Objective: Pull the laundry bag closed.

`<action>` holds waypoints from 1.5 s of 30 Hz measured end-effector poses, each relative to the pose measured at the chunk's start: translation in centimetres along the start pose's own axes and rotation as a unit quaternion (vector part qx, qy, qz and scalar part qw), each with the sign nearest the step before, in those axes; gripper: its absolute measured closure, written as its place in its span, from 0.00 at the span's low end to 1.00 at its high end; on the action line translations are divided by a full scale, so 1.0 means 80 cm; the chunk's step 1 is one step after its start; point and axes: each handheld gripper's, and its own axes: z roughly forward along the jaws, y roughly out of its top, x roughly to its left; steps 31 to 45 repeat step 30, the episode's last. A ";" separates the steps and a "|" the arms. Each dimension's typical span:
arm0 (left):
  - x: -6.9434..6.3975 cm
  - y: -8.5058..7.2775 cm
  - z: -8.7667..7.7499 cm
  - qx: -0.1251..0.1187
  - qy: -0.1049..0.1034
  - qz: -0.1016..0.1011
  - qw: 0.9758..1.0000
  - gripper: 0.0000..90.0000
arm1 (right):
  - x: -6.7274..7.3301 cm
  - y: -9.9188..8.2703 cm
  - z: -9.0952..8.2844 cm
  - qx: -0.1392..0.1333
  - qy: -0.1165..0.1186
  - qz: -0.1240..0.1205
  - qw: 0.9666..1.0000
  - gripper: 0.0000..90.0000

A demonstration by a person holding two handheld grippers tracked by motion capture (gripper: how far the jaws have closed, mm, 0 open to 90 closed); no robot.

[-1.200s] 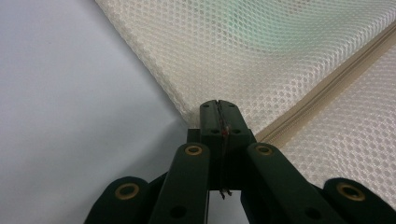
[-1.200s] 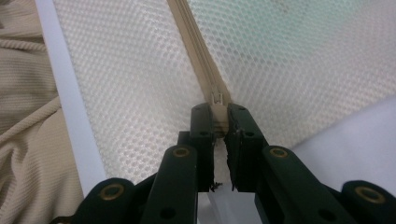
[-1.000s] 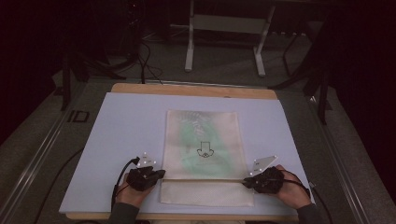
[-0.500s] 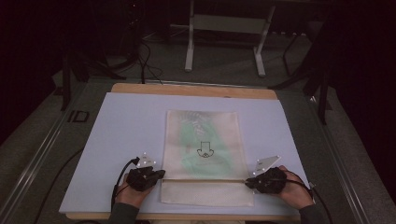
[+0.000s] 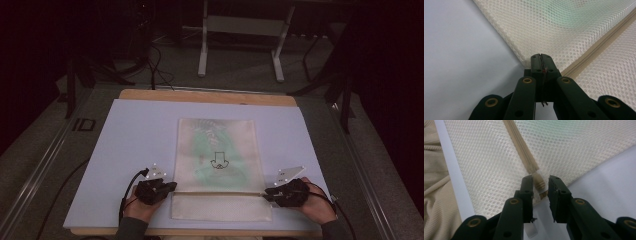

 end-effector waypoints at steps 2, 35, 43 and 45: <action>-0.001 0.000 0.000 0.000 0.002 0.002 1.000 0.99 | -0.001 -0.001 -0.001 -0.003 -0.005 0.001 1.000 0.79; 0.019 -0.004 -0.018 -0.011 0.077 -0.013 0.997 0.96 | -0.019 -0.016 -0.004 -0.038 -0.050 0.058 0.996 0.68; 0.019 -0.004 -0.018 -0.011 0.077 -0.013 0.997 0.96 | -0.019 -0.016 -0.004 -0.038 -0.050 0.058 0.996 0.68; 0.019 -0.004 -0.018 -0.011 0.077 -0.013 0.997 0.96 | -0.019 -0.016 -0.004 -0.038 -0.050 0.058 0.996 0.68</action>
